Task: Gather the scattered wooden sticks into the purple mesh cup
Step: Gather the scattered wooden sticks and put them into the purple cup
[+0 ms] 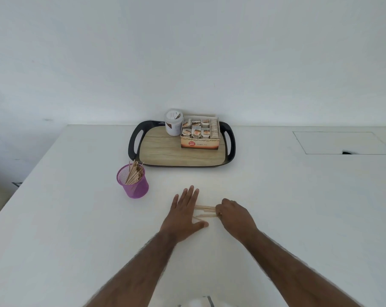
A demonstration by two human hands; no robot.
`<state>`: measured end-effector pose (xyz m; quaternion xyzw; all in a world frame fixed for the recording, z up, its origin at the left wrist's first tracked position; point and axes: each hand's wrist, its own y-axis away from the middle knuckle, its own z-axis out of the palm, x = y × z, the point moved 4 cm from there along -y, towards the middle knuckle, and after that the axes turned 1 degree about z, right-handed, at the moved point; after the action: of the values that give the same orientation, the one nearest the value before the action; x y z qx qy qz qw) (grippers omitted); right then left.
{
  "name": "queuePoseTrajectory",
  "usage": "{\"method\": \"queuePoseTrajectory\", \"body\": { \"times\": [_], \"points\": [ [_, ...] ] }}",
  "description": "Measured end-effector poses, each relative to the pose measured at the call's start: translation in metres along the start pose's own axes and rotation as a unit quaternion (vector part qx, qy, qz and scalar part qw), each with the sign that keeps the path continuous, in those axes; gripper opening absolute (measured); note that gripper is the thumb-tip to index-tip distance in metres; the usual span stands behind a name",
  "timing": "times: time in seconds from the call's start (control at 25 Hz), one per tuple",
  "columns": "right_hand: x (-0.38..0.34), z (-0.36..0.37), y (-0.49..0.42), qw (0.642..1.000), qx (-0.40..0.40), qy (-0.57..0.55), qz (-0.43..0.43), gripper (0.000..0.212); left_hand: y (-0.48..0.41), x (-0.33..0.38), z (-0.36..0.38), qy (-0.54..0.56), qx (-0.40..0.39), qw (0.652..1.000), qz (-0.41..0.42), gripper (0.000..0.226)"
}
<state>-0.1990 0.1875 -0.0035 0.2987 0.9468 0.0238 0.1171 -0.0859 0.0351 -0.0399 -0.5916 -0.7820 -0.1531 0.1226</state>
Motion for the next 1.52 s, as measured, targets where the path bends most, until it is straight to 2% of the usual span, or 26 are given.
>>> {"method": "queuePoseTrajectory", "body": {
  "times": [0.12,0.24,0.32,0.44,0.64,0.72,0.84,0.88,0.92,1.0,1.16,1.28,1.52],
  "points": [
    [0.006,-0.003,-0.001,0.999,0.013,-0.042,0.020,0.014,0.019,-0.016,0.003,-0.010,0.016,0.999,-0.029,0.104],
    [0.026,0.001,0.009,0.995,0.016,-0.067,0.065,0.029,0.046,-0.029,0.009,-0.067,0.024,0.995,-0.065,0.095],
    [0.028,0.003,0.011,0.993,0.012,-0.087,0.084,0.028,0.047,-0.022,0.014,-0.081,0.022,0.993,-0.077,0.092],
    [0.012,0.004,0.002,0.993,0.021,-0.094,0.068,0.016,0.034,-0.004,0.016,-0.087,0.021,0.993,-0.076,0.086],
    [-0.009,0.002,-0.011,0.992,0.028,-0.117,0.022,0.020,0.017,0.011,0.014,-0.069,0.008,0.996,-0.047,0.077],
    [-0.007,-0.004,-0.010,0.992,0.043,-0.117,0.014,0.031,0.013,0.005,0.003,-0.043,0.025,0.998,-0.028,0.081],
    [-0.004,-0.002,-0.013,0.999,-0.042,-0.024,-0.011,0.075,0.010,-0.010,-0.011,-0.040,0.006,0.999,0.008,0.091],
    [-0.006,0.001,-0.015,0.998,-0.069,0.006,-0.013,0.081,0.009,-0.013,-0.014,-0.043,-0.012,0.999,0.012,0.092],
    [-0.010,0.003,-0.017,0.996,-0.081,0.025,-0.014,0.078,0.007,-0.014,-0.018,-0.043,-0.023,0.999,0.015,0.092],
    [-0.019,0.004,-0.022,0.997,-0.069,0.041,-0.021,0.060,-0.001,-0.009,-0.025,-0.049,-0.015,0.998,0.026,0.084],
    [-0.031,0.005,-0.026,0.997,-0.017,0.068,-0.034,0.029,-0.008,-0.002,-0.035,-0.058,0.044,0.997,0.026,0.050],
    [-0.033,0.005,-0.026,0.997,-0.006,0.068,-0.026,0.022,-0.009,0.001,-0.035,-0.092,0.058,0.993,0.039,0.032],
    [-0.033,0.007,-0.026,0.997,-0.003,0.069,-0.033,0.022,-0.011,0.003,-0.034,-0.078,0.057,0.994,0.046,0.021]
  ]
}}
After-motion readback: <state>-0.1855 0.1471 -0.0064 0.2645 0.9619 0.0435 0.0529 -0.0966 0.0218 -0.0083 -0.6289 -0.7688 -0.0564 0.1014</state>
